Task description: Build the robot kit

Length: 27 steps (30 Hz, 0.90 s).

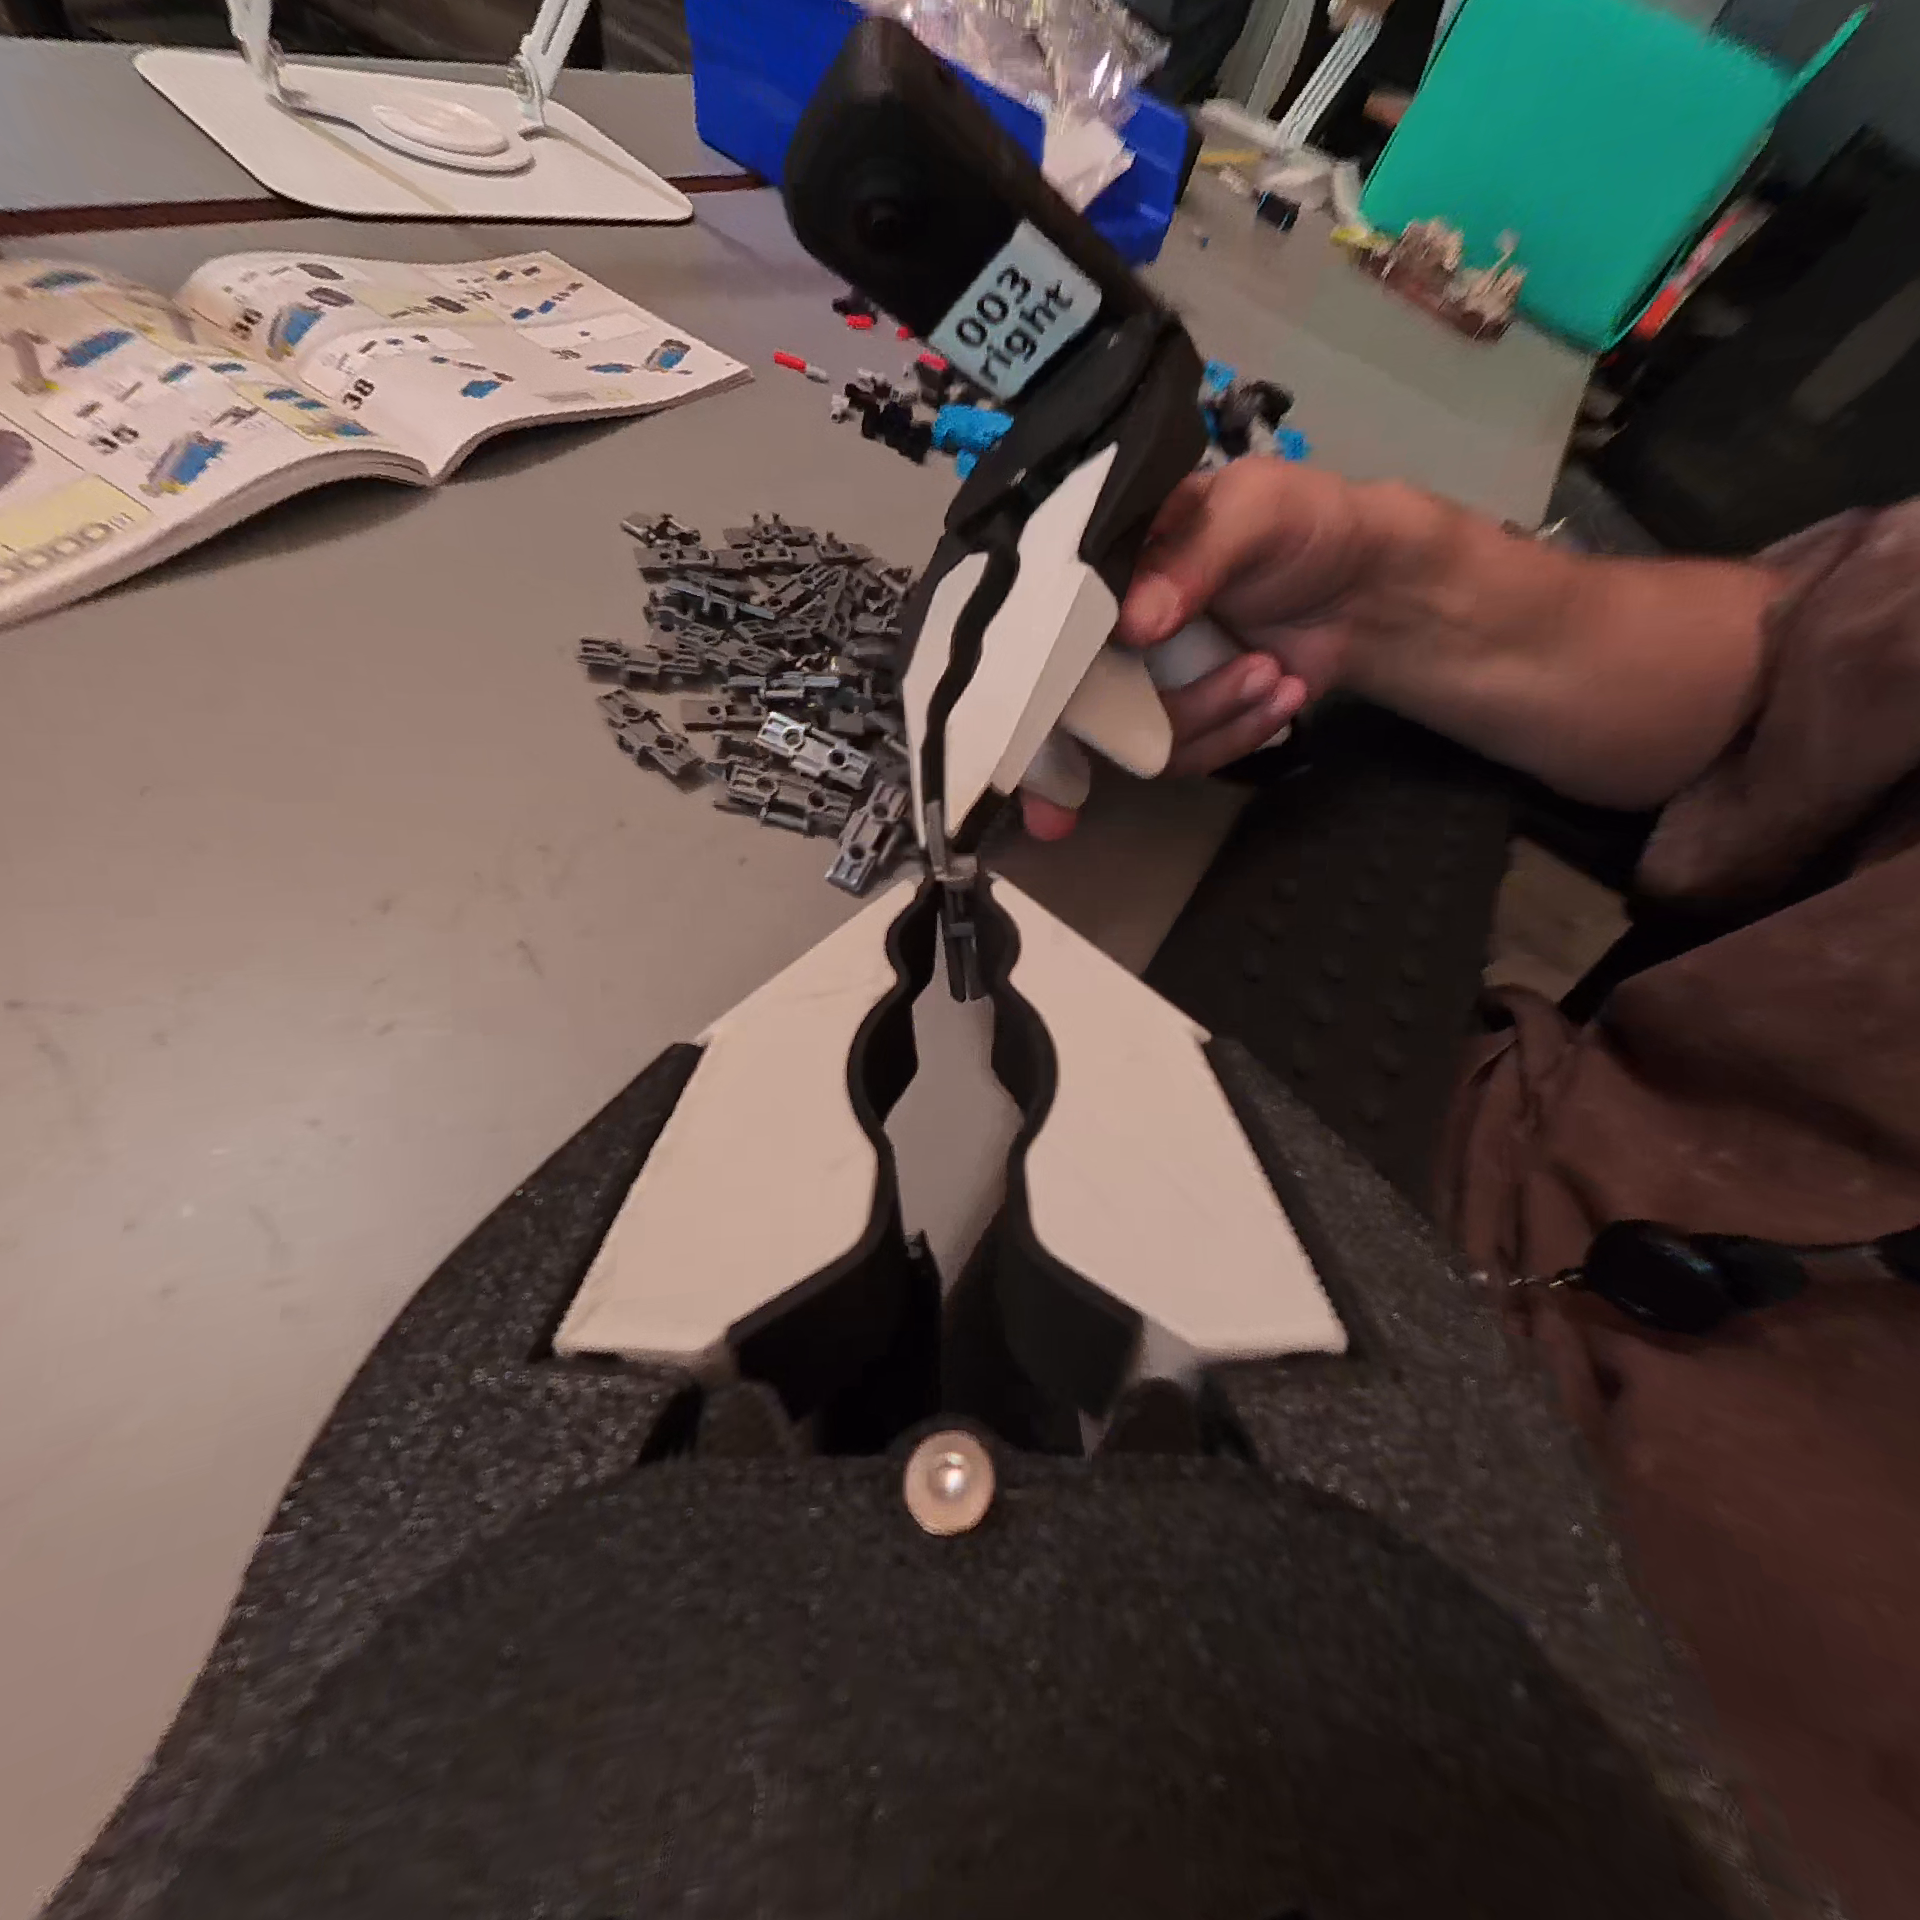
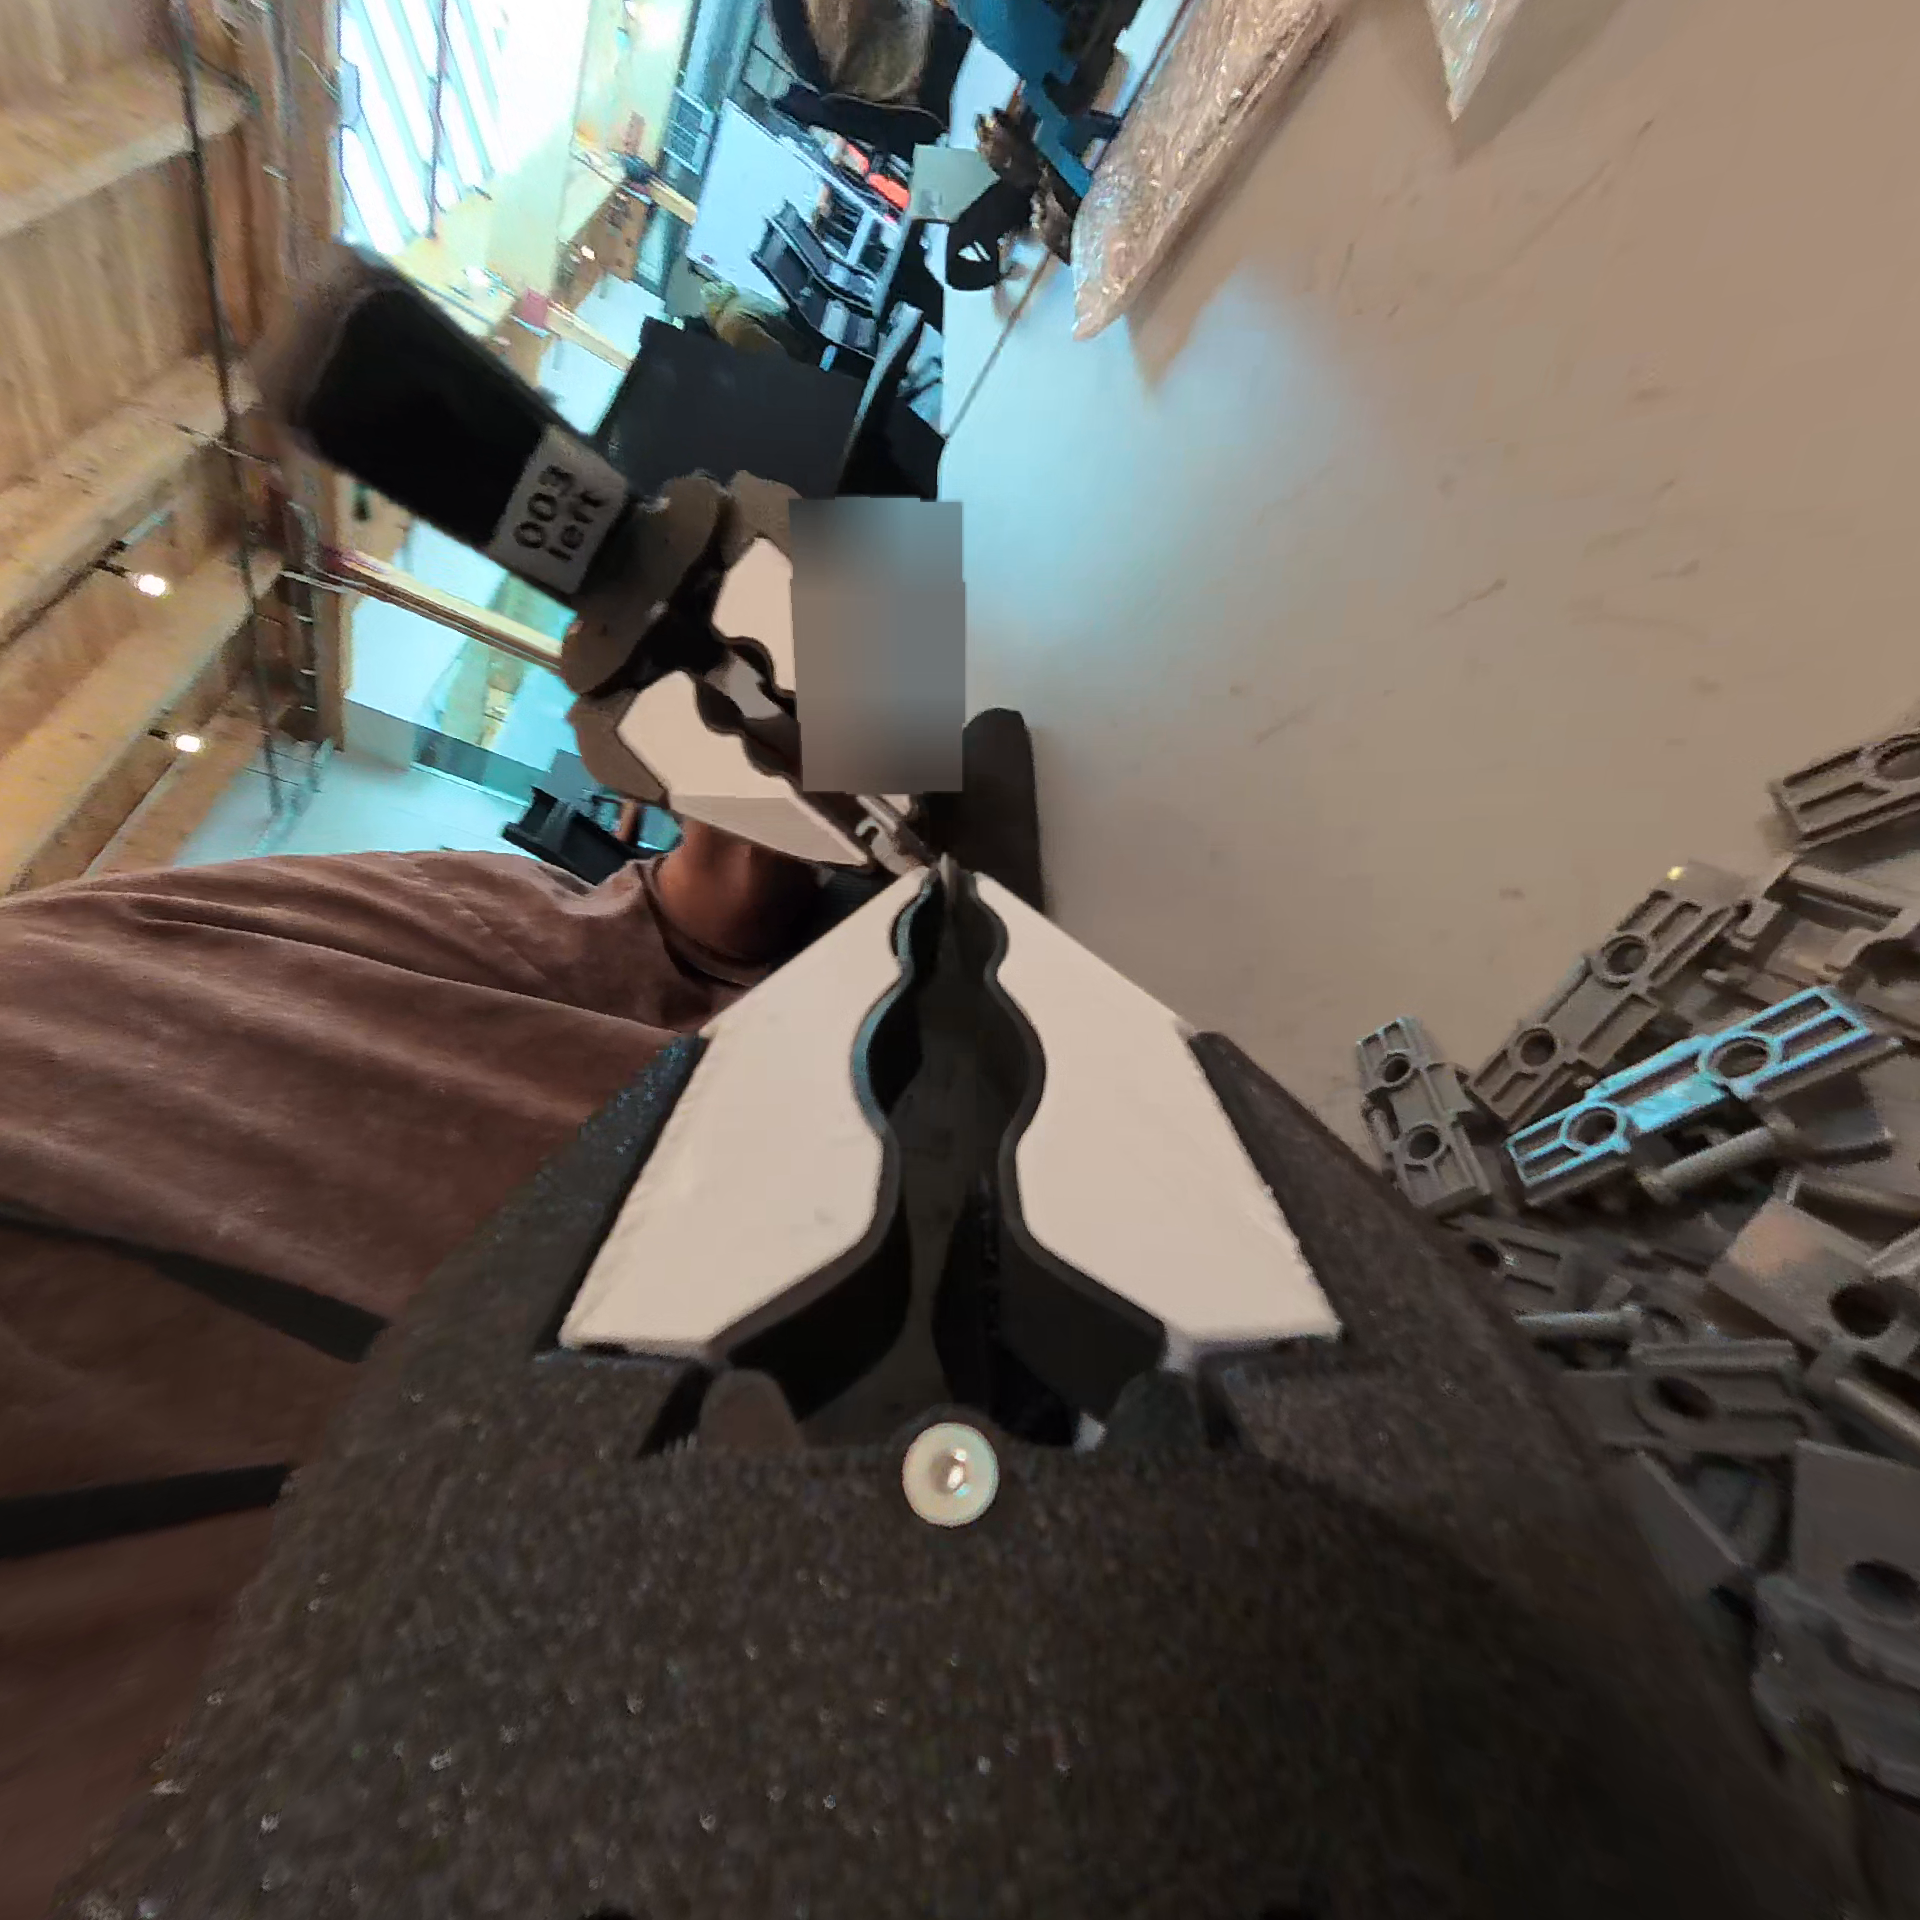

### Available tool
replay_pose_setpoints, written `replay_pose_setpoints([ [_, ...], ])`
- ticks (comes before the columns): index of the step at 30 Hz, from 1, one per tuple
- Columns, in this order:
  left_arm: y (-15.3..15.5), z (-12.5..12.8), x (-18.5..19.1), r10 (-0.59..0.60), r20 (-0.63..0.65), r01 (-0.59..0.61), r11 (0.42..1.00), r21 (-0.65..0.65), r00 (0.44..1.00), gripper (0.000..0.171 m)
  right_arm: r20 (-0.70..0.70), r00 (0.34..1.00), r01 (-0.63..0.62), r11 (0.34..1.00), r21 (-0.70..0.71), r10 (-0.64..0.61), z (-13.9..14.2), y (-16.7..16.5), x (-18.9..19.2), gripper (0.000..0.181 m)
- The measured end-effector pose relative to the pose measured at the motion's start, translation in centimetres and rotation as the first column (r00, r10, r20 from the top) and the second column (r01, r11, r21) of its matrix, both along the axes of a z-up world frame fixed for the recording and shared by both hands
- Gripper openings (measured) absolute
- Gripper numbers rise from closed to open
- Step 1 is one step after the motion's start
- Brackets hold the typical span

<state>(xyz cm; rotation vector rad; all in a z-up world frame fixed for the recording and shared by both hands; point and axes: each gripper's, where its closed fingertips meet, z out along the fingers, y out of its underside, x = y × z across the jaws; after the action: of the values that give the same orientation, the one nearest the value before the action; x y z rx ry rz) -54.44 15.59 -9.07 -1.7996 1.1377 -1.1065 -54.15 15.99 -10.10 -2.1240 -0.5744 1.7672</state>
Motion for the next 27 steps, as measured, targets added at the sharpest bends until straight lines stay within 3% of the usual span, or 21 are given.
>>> replay_pose_setpoints([
  [5, 0.2, 1.7, -0.1, 0.016, 0.156, 0.014, 0.982, -0.188, 0.988, 0.006, -0.115, 0.993, -0.001, 0.998, -0.055, -0.005, 1.6, 0.1, 0.2, 0.001],
  [9, 0.2, 0.9, 0.0, 0.023, 0.135, 0.013, 0.964, -0.264, 0.991, 0.006, -0.072, 0.997, 0.006, 0.999, -0.042, -0.009, 1.0, 0.2, 0.2, 0.002],
  [11, 0.2, -0.7, 0.1, 0.028, 0.058, -0.007, 0.943, -0.333, 0.998, 0.006, 0.03, 0.999, 0.021, 0.999, -0.024, -0.02, -0.6, 0.4, 0.3, 0.003],
  [14, 0.0, -3.3, 0.5, 0.008, -0.066, -0.036, 0.903, -0.428, 0.998, 0.006, 0.312, 0.949, 0.006, 0.991, 0.134, -0.048, -4.4, 0.9, 0.8, 0.003],
  [20, 0.1, -5.3, 1.0, -0.041, -0.167, -0.049, 0.864, -0.501, 0.985, 0.006, 0.506, 0.86, -0.109, 0.944, 0.311, -0.068, -6.1, 0.6, 1.3, 0.007],
  [24, 0.8, -5.4, 0.6, -0.068, -0.155, -0.027, 0.843, -0.537, 0.986, 0.007, 0.553, 0.82, -0.14, 0.885, 0.443, -0.147, -5.7, 1.5, 2.3, 0.018],
  [27, 1.1, -4.9, 0.7, -0.062, -0.102, -0.013, 0.794, -0.608, 0.993, 0.007, 0.51, 0.844, -0.172, 0.818, 0.549, -0.165, -4.0, 1.4, 2.4, 0.018],
])
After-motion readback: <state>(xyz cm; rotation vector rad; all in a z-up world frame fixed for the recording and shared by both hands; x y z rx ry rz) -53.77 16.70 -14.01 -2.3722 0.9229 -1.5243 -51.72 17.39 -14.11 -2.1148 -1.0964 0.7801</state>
